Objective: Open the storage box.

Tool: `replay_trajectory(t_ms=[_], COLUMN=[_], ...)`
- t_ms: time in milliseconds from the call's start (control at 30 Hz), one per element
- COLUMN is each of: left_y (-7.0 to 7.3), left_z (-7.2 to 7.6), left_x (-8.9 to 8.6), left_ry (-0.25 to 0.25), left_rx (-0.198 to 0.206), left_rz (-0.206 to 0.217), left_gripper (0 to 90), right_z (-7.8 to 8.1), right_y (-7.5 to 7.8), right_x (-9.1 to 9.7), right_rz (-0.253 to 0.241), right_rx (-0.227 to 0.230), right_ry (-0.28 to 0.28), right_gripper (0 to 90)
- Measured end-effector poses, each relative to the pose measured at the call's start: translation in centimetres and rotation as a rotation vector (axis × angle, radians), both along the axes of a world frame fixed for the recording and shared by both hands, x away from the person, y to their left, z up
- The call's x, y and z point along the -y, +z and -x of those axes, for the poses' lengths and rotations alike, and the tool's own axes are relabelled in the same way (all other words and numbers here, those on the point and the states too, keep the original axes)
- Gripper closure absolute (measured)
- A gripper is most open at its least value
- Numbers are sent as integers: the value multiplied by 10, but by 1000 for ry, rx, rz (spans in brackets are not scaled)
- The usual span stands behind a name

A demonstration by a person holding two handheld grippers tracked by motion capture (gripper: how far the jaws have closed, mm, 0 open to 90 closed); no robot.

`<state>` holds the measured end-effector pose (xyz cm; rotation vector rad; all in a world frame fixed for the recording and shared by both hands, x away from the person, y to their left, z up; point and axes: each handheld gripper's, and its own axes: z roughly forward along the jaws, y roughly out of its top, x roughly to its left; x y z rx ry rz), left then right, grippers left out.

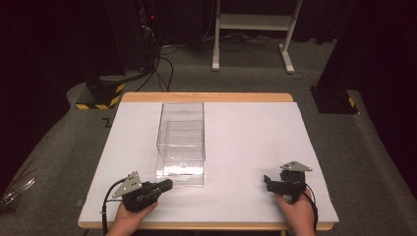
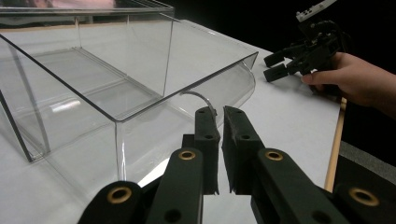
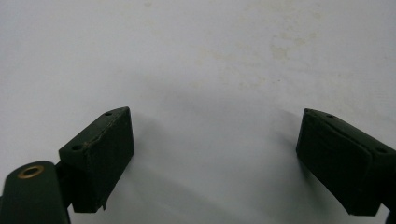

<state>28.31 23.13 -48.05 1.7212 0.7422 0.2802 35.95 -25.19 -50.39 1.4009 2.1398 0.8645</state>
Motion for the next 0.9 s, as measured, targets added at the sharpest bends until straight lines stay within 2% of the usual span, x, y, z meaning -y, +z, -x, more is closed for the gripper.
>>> replay_trajectory(t_ms=[533, 833, 900], left_y=[-3, -4, -3], left_z=[13, 16, 17], left_x=[-4, -7, -7], left_ry=[-33, -32, -31], left_rx=[-14, -16, -18], left_rz=[-8, 0, 3], left_gripper=[848, 842, 811], right_z=[0, 0, 0], right_y=[0, 0, 0], right_x=[0, 0, 0], right_rz=[0, 0, 0], right_rx=[0, 0, 0], right_ry=[0, 0, 0], right_gripper=[113, 113, 113])
